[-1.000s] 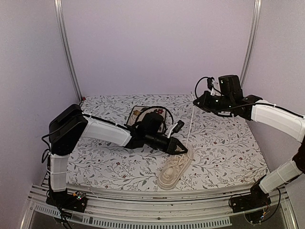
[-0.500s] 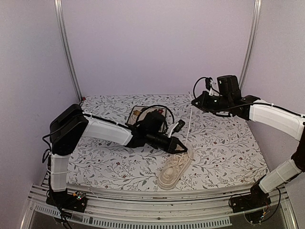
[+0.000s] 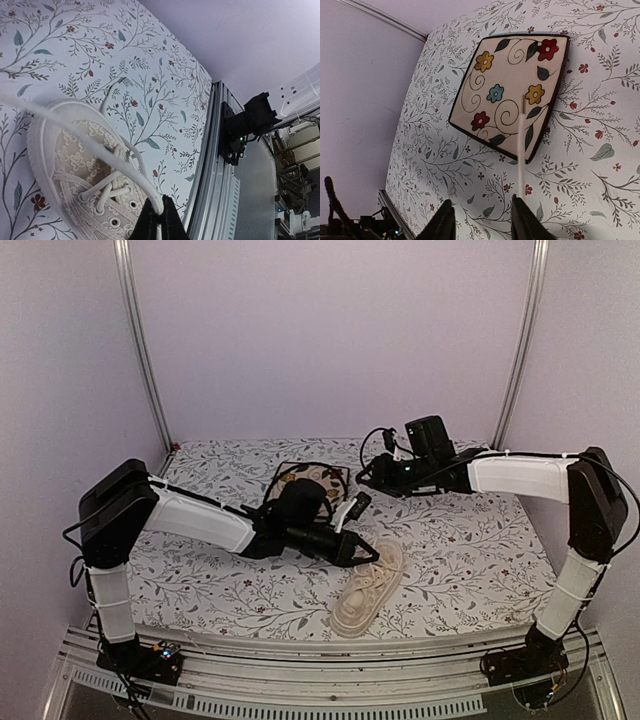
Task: Tie the shoes
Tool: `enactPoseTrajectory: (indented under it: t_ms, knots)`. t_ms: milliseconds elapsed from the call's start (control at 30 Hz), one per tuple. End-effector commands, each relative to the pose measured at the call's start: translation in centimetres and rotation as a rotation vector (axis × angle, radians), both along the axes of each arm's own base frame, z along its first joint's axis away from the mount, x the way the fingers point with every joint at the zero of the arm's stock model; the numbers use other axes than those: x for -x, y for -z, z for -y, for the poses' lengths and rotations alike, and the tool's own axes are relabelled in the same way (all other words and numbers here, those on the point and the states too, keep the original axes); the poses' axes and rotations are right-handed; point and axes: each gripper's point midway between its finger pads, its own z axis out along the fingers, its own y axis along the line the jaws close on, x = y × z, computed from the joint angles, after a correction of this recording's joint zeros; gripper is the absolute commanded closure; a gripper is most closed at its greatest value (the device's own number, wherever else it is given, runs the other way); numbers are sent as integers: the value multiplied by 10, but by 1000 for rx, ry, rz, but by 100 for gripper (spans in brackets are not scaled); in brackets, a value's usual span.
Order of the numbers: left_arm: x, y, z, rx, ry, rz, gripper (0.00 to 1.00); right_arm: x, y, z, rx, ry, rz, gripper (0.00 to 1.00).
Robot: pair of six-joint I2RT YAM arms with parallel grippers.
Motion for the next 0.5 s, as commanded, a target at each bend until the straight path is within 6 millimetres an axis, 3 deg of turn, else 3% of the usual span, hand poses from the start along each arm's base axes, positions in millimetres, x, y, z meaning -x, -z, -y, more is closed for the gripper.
enactPoseTrajectory:
  t_ms: [0,67,233,333,467]
  knots:
    - [-3,-22,5,62,-25,29,100,-3,-6,2,33,6,36,29]
    - [-4,-25,5,65,-39,31,100,-1,-9,24,84,44,58,17]
    - [-8,-24,0,63,-83,15,100,23,6,96,136,108,39,11]
    - [-9,-23,-1,61,-93,-7,100,49,25,124,175,117,13,17]
    - [-10,-24,-1,60,-102,-23,100,88,61,137,228,65,-51,34]
